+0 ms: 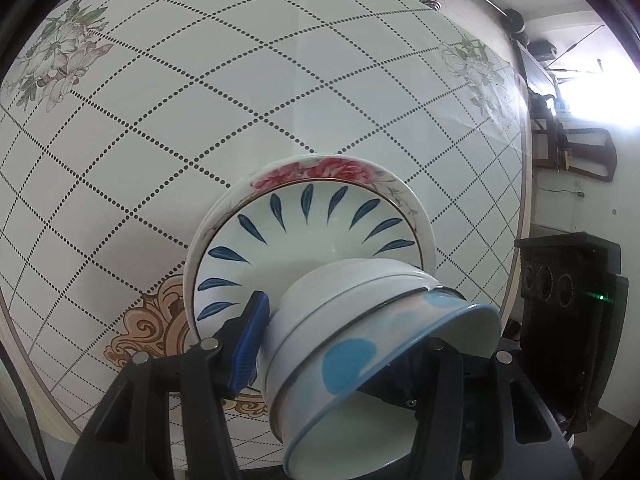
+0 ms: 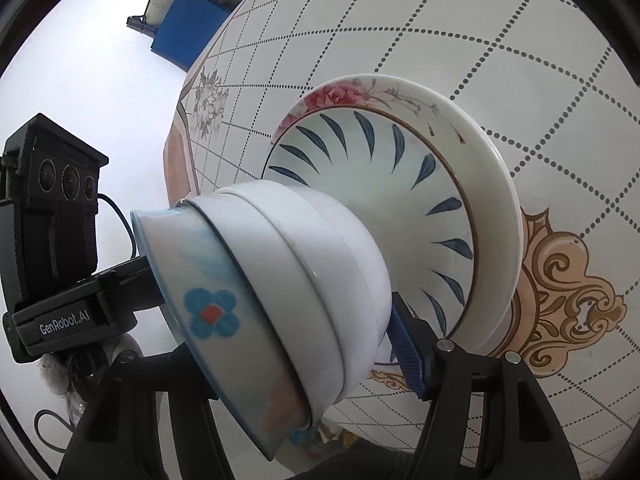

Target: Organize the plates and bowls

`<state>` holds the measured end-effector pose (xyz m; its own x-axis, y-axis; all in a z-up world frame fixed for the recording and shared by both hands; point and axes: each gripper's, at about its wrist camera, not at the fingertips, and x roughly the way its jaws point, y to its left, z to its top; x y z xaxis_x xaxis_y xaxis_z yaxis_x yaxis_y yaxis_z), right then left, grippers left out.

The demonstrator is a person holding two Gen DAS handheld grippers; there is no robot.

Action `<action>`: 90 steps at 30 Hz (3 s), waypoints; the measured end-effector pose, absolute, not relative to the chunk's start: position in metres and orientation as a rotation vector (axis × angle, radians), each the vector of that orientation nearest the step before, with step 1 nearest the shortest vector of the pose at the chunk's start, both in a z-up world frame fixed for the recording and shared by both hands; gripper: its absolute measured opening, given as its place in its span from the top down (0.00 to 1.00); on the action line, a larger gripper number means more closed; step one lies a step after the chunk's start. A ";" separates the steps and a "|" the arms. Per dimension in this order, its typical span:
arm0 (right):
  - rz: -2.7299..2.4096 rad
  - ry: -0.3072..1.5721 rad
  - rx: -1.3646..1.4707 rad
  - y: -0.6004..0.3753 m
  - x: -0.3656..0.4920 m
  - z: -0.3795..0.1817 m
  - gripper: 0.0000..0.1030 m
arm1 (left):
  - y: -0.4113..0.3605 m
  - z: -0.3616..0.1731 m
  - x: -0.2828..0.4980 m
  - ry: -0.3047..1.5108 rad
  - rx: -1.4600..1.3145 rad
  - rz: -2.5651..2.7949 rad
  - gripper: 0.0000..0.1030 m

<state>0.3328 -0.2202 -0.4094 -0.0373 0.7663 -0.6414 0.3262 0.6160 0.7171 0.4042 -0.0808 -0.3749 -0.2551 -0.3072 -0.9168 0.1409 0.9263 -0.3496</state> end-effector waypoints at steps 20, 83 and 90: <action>0.414 1.677 0.839 -0.210 0.363 -0.436 0.34 | -0.078 -0.399 0.412 1.811 -0.127 -0.407 0.50; -0.097 0.976 0.146 -0.176 0.123 -0.090 0.00 | 0.002 -0.114 0.170 0.984 0.086 -0.179 0.04; -0.096 0.895 0.129 -0.177 0.074 -0.044 0.00 | 0.003 -0.070 0.111 0.879 0.081 -0.135 0.04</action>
